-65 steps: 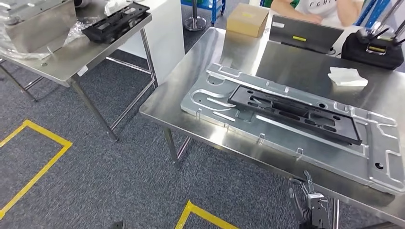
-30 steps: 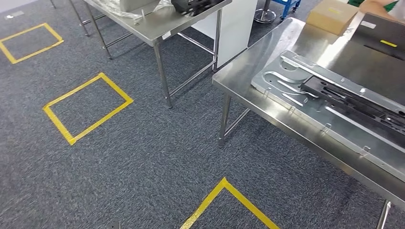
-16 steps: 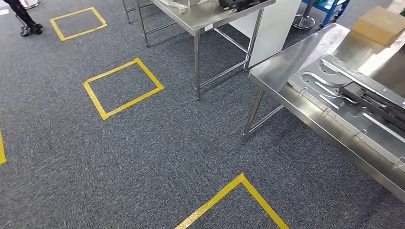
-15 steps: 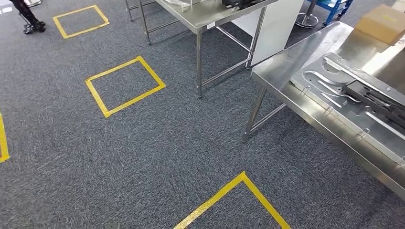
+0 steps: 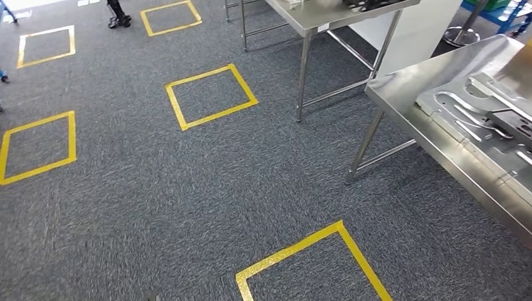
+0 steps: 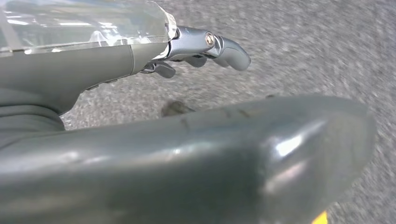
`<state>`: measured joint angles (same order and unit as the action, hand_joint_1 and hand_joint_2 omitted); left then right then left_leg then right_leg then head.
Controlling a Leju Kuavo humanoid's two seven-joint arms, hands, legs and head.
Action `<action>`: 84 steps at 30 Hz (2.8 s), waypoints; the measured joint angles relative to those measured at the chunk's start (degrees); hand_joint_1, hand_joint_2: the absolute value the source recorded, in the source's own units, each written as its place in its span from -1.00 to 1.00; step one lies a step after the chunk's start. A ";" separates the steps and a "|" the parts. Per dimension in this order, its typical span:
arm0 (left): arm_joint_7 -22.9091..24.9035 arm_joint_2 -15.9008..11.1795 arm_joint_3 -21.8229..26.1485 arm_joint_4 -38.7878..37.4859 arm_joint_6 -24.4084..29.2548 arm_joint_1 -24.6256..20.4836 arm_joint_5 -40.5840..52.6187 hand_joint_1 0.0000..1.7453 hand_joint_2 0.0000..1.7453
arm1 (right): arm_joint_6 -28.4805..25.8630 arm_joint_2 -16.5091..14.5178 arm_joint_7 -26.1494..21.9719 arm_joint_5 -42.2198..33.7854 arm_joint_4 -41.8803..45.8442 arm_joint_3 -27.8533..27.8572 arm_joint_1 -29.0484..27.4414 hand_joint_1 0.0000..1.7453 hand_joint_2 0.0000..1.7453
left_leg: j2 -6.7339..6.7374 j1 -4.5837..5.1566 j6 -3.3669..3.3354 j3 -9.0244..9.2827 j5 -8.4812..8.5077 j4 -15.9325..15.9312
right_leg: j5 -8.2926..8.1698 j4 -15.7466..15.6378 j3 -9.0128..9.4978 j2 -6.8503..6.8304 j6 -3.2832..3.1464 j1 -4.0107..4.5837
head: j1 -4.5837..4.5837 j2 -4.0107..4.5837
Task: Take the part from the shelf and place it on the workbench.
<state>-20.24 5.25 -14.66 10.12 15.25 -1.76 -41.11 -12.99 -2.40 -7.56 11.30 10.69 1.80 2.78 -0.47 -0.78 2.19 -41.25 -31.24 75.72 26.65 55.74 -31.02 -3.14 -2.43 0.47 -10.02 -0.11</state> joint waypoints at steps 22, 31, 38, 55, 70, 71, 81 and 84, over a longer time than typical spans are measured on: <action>0.48 -0.47 -0.31 -0.20 3.42 0.36 0.10 -1.00 -1.00 | 2.32 -0.47 4.35 3.87 -0.31 -2.71 -0.26 -1.00 -1.00 | -4.01 0.73 -1.99 10.60 4.04 -18.57 | 2.59 2.18 1.30 6.66 2.36 -1.30 | 0.01 0.00; 1.30 -0.47 -1.37 -0.22 2.47 0.55 1.19 -1.00 -1.00 | 2.85 -0.40 5.65 3.28 -0.37 -2.72 -0.67 -1.00 -1.00 | -0.01 0.30 -0.59 3.35 -3.31 -2.44 | 1.55 1.81 0.09 0.04 0.26 -0.64 | 0.00 0.00; 1.03 -0.71 -3.01 -0.23 2.74 0.51 3.32 -1.00 -1.00 | 2.72 -0.43 6.29 2.69 -0.37 -2.68 -0.60 -1.00 -1.00 | 3.04 1.17 -2.84 11.98 2.99 -19.07 | 1.30 1.89 0.32 -3.75 1.69 -0.16 | 0.01 -0.01; 1.08 -0.83 -4.91 -0.35 3.87 0.47 4.90 -1.00 -1.00 | 2.37 -0.48 6.27 2.24 -0.74 -2.58 -1.69 -1.00 -1.00 | -5.60 0.23 -1.29 10.72 2.32 -17.45 | 1.10 2.74 -0.89 6.37 1.91 -1.96 | -0.02 -0.01; 1.12 -1.02 -5.99 -0.39 3.88 0.67 5.09 -1.00 -1.00 | 2.27 -0.61 6.10 2.12 -0.73 -2.54 -1.00 -1.00 -1.00 | 1.90 1.02 -2.91 8.86 5.01 -18.09 | 4.42 2.67 2.49 -1.64 2.57 -0.99 | -0.03 0.00; 1.12 -1.06 -5.99 -0.39 3.85 0.68 5.09 -1.00 -1.00 | 2.28 -0.61 6.07 2.13 -0.72 -2.54 -1.00 -1.00 -1.00 | 1.40 0.84 -3.24 9.09 5.21 -18.47 | 5.48 4.14 1.93 -0.43 2.76 -1.06 | -0.02 -0.01; 1.27 -1.20 -6.21 -0.39 2.76 0.37 5.77 -1.00 -1.00 | 2.42 -0.56 6.19 1.73 -0.81 -2.04 -1.73 -1.00 -1.00 | -5.22 0.54 -2.46 9.56 4.50 -17.73 | 2.00 4.68 -1.18 6.36 3.23 -2.13 | 0.00 -0.01; 1.40 -1.31 -6.63 -0.40 2.66 0.44 6.09 -1.00 -1.00 | 2.30 -0.58 6.20 1.71 -0.84 -1.72 -1.41 -1.00 -1.00 | -6.39 0.41 -1.33 9.03 4.47 -17.64 | 1.94 3.67 -0.91 5.89 2.39 -1.87 | -0.01 0.00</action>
<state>-18.84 3.95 -21.28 9.72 17.91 -1.32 -35.02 -10.69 -2.98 -1.36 13.00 9.85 0.08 1.37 -6.85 -0.38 0.85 -32.22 -26.77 58.08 28.59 59.41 -31.92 2.75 -0.03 -1.39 -10.03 -0.11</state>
